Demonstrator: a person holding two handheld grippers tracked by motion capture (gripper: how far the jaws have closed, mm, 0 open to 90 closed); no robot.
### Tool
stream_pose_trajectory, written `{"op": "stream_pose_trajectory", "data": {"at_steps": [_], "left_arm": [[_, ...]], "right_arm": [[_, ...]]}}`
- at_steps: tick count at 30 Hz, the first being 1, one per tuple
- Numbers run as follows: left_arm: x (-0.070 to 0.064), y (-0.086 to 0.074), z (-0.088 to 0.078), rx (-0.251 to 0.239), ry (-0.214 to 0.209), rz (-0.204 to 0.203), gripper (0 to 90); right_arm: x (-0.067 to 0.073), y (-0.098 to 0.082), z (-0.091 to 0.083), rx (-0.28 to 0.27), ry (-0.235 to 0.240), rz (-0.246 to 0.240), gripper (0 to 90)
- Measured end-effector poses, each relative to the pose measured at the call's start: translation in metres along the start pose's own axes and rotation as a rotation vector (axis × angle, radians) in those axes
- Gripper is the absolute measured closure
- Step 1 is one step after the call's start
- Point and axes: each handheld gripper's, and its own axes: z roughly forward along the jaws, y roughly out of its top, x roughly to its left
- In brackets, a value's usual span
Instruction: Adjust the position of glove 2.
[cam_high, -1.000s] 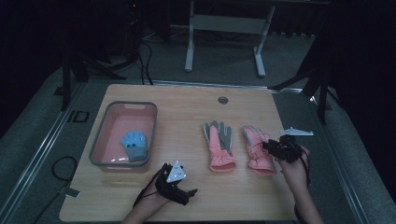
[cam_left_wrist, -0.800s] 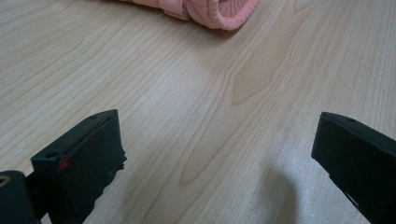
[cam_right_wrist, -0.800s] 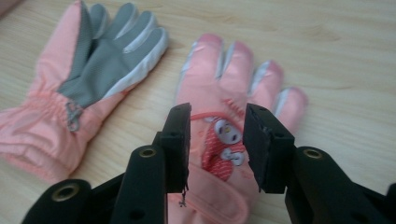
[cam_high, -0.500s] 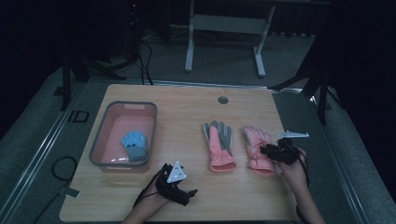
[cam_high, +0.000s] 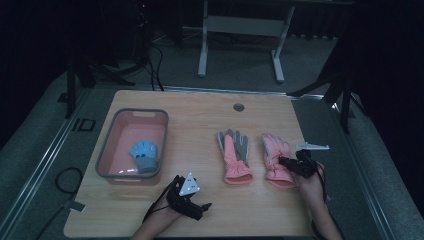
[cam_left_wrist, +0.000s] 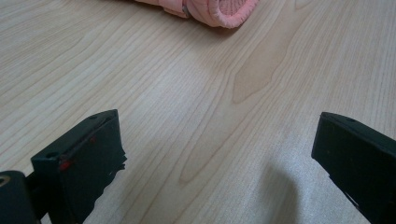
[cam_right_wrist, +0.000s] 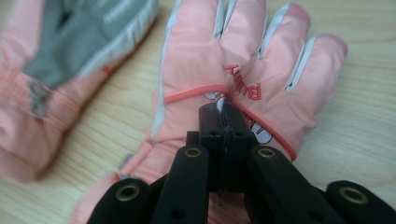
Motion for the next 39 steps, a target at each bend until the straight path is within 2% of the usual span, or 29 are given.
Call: {"op": "stream_pose_trajectory", "data": {"at_steps": [5,11,17,23,29,34,39], "left_arm": [[0.0,0.0,-0.001,0.001,0.001,0.005,2.2],[0.0,0.0,0.0,0.0,0.0,0.003,2.2],[0.0,0.0,0.0,0.0,0.001,0.004,2.2],[0.0,0.0,-0.001,-0.005,0.001,0.004,2.2],[0.0,0.0,-0.001,-0.005,-0.001,0.004,2.2],[-0.001,0.0,-0.001,-0.006,0.0,0.008,2.2],[-0.001,0.0,0.0,-0.004,0.0,0.008,2.2]], "right_arm": [[0.012,0.014,-0.019,-0.028,-0.001,-0.019,89.3],[0.033,0.042,-0.045,-0.071,-0.048,-0.048,89.4],[0.066,0.066,-0.06,-0.116,-0.048,-0.064,89.3],[0.097,0.079,-0.054,-0.115,-0.046,-0.084,89.3],[0.13,0.086,-0.037,-0.099,-0.018,-0.1,89.3],[0.146,0.086,-0.019,-0.071,-0.017,-0.109,89.3],[0.15,0.078,-0.002,-0.039,-0.044,-0.096,89.3]]}}
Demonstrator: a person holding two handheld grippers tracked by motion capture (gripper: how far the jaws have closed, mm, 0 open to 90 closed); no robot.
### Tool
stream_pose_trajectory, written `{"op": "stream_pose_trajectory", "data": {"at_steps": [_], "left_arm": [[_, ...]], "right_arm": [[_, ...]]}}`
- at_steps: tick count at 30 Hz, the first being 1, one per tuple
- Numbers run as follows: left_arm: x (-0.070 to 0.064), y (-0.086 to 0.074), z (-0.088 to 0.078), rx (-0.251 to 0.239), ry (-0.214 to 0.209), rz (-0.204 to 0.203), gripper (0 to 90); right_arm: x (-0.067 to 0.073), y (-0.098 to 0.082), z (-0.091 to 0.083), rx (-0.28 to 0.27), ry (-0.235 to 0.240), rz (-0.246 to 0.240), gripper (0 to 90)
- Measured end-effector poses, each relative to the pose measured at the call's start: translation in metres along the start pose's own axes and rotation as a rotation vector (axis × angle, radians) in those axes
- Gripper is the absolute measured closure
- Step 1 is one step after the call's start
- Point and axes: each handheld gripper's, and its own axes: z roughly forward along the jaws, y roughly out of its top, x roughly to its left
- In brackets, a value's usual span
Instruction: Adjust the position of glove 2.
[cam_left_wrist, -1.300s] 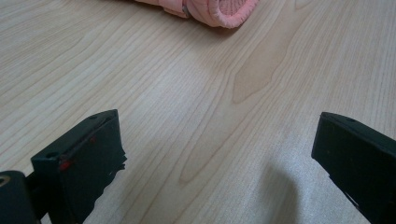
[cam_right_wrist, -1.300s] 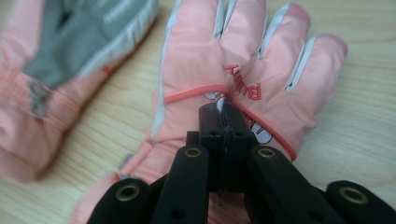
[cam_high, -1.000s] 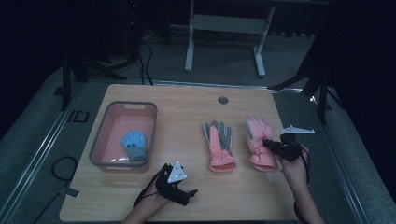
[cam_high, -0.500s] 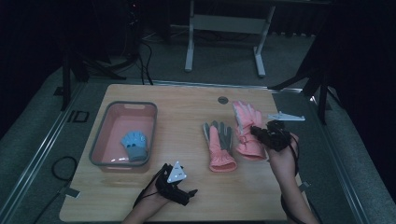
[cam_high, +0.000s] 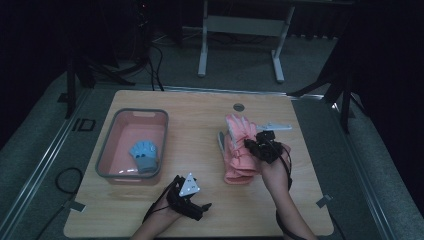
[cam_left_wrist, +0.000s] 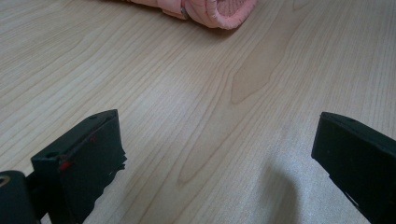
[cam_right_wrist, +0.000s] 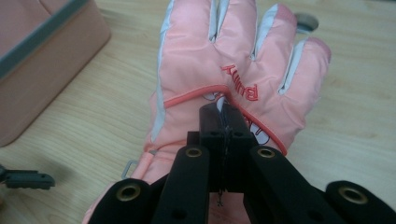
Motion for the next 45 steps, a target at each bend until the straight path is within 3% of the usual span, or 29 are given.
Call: {"op": "stream_pose_trajectory", "data": {"at_steps": [2,7,17,21,23,28,30,36,40,43,45], "left_arm": [[0.0,0.0,0.0,0.003,0.001,0.0,2.2],[0.0,0.0,0.0,0.003,0.001,0.0,2.2],[-0.001,0.0,0.001,0.005,0.003,0.002,2.2],[-0.001,0.0,0.001,0.007,0.003,-0.001,2.2],[-0.001,0.0,0.001,0.005,0.003,-0.004,2.2],[0.0,0.0,0.0,-0.004,-0.005,-0.023,2.2],[0.0,0.001,0.001,-0.006,-0.007,-0.034,2.2],[0.0,0.004,-0.001,-0.024,0.002,-0.042,2.2],[-0.001,0.013,-0.003,-0.062,0.022,-0.061,3.0],[0.0,0.024,-0.008,-0.081,0.069,-0.059,4.3],[0.002,0.034,-0.014,-0.111,0.056,-0.1,4.3]], "right_arm": [[0.0,-0.004,0.007,0.009,-0.009,0.018,89.2],[0.004,-0.015,0.025,0.047,-0.036,0.007,89.0],[0.008,-0.03,0.052,0.073,-0.028,0.022,85.8],[0.006,-0.032,0.053,0.067,-0.013,0.024,82.7],[0.005,-0.031,0.051,0.056,0.002,0.019,77.3],[-0.002,-0.029,0.039,-0.01,0.055,-0.033,48.2],[-0.007,-0.028,0.032,-0.031,0.047,-0.051,41.7],[-0.03,-0.027,0.01,-0.095,0.153,-0.054,18.1],[-0.042,-0.029,0.002,-0.092,0.136,-0.087,16.9],[-0.048,-0.03,0.001,-0.084,0.118,-0.166,15.1],[-0.048,-0.032,-0.002,-0.104,0.084,-0.217,14.1]]}}
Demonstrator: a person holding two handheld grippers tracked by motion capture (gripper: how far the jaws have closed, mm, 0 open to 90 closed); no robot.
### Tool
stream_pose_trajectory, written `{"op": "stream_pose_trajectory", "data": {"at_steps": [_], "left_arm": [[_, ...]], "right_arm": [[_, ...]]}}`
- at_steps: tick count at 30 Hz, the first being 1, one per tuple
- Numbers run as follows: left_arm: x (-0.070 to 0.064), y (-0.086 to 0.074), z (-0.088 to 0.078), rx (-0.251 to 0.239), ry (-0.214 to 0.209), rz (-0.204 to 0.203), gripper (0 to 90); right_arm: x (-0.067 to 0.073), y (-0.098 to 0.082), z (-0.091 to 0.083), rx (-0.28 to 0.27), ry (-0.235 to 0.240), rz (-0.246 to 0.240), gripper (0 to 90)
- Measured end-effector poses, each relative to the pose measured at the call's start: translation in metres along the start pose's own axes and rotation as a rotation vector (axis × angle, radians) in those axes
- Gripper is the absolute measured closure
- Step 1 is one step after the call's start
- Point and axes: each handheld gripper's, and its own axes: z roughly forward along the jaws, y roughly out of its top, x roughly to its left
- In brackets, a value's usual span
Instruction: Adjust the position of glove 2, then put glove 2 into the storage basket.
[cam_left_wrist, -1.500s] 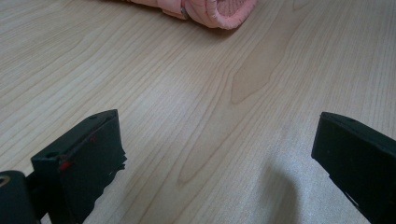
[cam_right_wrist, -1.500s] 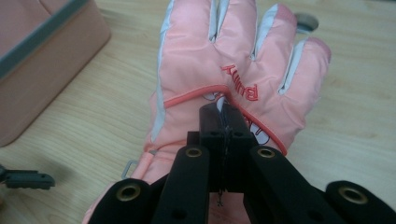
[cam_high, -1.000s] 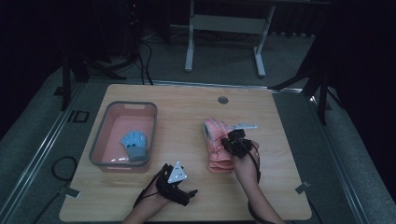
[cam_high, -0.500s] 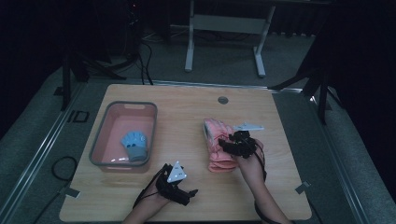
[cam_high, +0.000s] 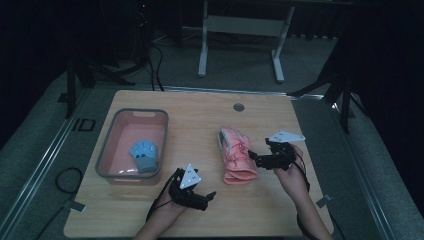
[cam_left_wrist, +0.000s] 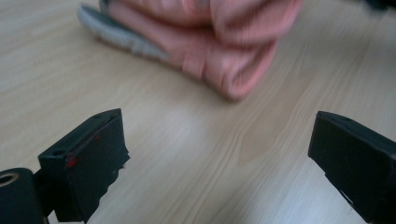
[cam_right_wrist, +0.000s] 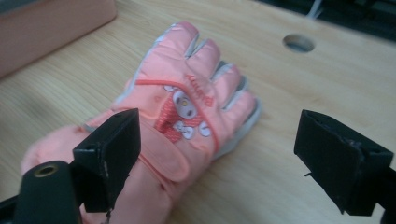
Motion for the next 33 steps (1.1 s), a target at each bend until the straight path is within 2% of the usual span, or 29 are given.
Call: {"op": "stream_pose_trajectory", "data": {"at_steps": [2,5,7,8,9,10,11,12,13,14,15,17,18,19,20,22,23,24,25,26,29,31,33], "left_arm": [[0.002,0.013,-0.003,-0.004,-0.018,-0.023,4.3],[0.002,0.031,-0.002,0.028,-0.002,0.004,4.3],[0.001,0.045,0.0,0.033,0.02,0.024,4.4],[0.001,0.045,0.0,0.033,0.02,0.024,4.7],[-0.001,0.061,0.005,0.041,0.037,0.056,4.7],[-0.001,0.067,0.007,0.04,0.037,0.067,6.8],[-0.002,0.073,0.01,0.041,0.023,0.082,6.8],[-0.003,0.078,0.012,0.042,0.035,0.099,10.1],[-0.003,0.085,0.015,0.035,0.049,0.124,17.2],[-0.004,0.089,0.017,0.033,0.057,0.137,17.8],[-0.004,0.094,0.02,0.029,0.069,0.148,18.9],[-0.004,0.104,0.025,0.011,0.063,0.163,35.5],[-0.004,0.109,0.029,0.002,0.067,0.165,37.2],[-0.003,0.114,0.032,-0.002,0.062,0.166,42.6],[-0.002,0.119,0.036,0.001,0.054,0.164,50.2],[-0.001,0.128,0.045,0.0,0.049,0.165,56.9],[-0.002,0.13,0.048,0.01,0.048,0.168,65.9],[-0.002,0.132,0.054,0.025,0.046,0.171,67.5],[-0.002,0.134,0.06,0.053,0.042,0.176,73.9],[-0.002,0.134,0.066,0.083,0.055,0.185,76.8],[0.002,0.132,0.079,0.136,0.071,0.154,83.3],[0.006,0.129,0.083,0.155,0.086,0.12,82.9],[0.01,0.125,0.087,0.179,0.095,0.092,78.5]], "right_arm": [[-0.001,-0.002,-0.004,-0.01,-0.001,-0.033,13.6],[-0.003,-0.004,-0.009,0.01,-0.013,-0.042,13.6],[-0.006,-0.005,-0.012,0.022,0.004,-0.006,12.3],[-0.006,-0.005,-0.012,0.022,0.004,-0.006,12.3],[-0.007,-0.005,-0.013,0.021,0.001,0.006,12.2],[-0.011,-0.005,-0.018,-0.004,0.025,0.044,10.1],[-0.012,-0.005,-0.019,-0.01,0.04,0.061,10.1],[-0.013,-0.004,-0.019,-0.013,0.041,0.071,10.1],[-0.014,-0.003,-0.02,-0.014,0.031,0.07,10.1],[-0.015,-0.002,-0.021,-0.017,0.037,0.065,11.0],[-0.016,-0.002,-0.021,-0.015,0.035,0.065,16.9],[-0.018,0.0,-0.022,-0.001,0.012,0.051,37.4],[-0.019,0.001,-0.022,0.002,0.004,0.045,42.2],[-0.021,0.002,-0.021,0.007,0.004,0.044,49.4],[-0.022,0.003,-0.02,0.004,0.011,0.045,64.1],[-0.024,0.004,-0.018,0.001,0.033,0.048,68.8],[-0.023,0.006,-0.015,0.007,0.035,0.044,76.3],[-0.023,0.006,-0.013,0.008,0.039,0.038,77.3],[-0.023,0.007,-0.011,0.008,0.043,0.037,78.0],[-0.022,0.007,-0.008,0.017,0.051,0.037,80.5],[-0.018,0.008,0.002,0.022,0.068,0.035,77.3],[-0.016,0.006,0.008,0.023,0.075,0.033,72.1],[-0.016,0.003,0.015,0.03,0.072,0.042,66.8]]}}
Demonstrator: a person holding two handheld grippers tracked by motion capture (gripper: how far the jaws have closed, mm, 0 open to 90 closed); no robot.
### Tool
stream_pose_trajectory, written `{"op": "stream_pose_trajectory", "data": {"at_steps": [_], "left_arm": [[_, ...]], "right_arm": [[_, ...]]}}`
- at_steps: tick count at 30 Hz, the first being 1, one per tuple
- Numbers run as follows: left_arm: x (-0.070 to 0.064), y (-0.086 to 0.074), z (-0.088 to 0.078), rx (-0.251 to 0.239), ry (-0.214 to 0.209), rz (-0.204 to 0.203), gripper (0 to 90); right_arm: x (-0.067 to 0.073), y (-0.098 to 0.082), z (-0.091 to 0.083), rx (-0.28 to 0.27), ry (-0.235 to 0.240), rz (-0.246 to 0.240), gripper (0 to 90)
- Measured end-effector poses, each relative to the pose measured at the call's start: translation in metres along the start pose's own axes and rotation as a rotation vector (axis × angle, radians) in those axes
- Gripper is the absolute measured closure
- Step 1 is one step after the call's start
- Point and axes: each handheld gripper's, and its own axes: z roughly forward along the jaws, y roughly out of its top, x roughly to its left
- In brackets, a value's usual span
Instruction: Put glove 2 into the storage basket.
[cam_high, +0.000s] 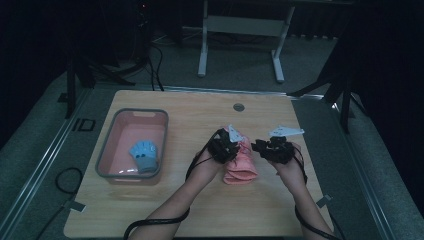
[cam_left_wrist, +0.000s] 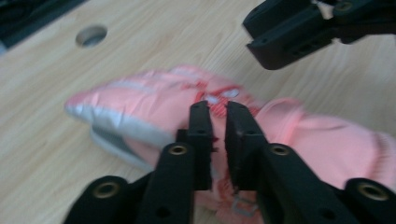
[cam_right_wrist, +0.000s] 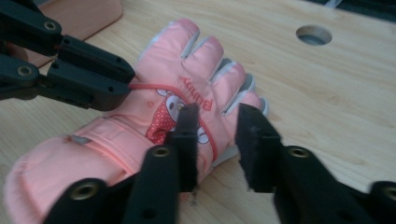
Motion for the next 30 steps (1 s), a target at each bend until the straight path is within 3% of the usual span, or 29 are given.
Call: {"op": "stream_pose_trajectory", "data": {"at_steps": [4,7,9,10,11,13,18,27,28,30], "left_arm": [[0.008,-0.005,0.008,0.026,-0.029,-0.071,70.3],[0.01,-0.009,0.013,0.051,-0.009,-0.099,65.9],[0.014,-0.016,0.017,0.06,0.045,-0.147,51.9],[0.017,-0.019,0.019,0.065,0.048,-0.173,43.8],[0.021,-0.023,0.021,0.067,0.034,-0.207,38.8],[0.026,-0.029,0.026,0.072,-0.008,-0.253,37.8],[0.027,-0.034,0.037,0.086,-0.033,-0.289,36.9],[0.037,-0.042,0.051,0.096,-0.117,-0.411,31.1],[0.041,-0.045,0.054,0.101,-0.147,-0.446,28.3],[0.044,-0.046,0.056,0.104,-0.181,-0.473,27.9]], "right_arm": [[-0.002,-0.006,0.011,0.014,0.027,0.04,63.5],[0.0,-0.011,0.02,0.038,0.044,0.056,61.2],[0.0,-0.014,0.025,0.046,0.049,0.071,58.5],[-0.002,-0.015,0.028,0.055,0.064,0.091,56.2],[-0.002,-0.016,0.03,0.069,0.069,0.1,53.6],[-0.003,-0.018,0.037,0.106,0.067,0.128,50.3],[-0.015,-0.027,0.051,0.169,0.095,0.282,43.6],[-0.026,-0.032,0.063,0.237,0.182,0.418,48.6],[-0.027,-0.032,0.063,0.239,0.193,0.43,49.2],[-0.03,-0.034,0.065,0.245,0.216,0.456,49.5]]}}
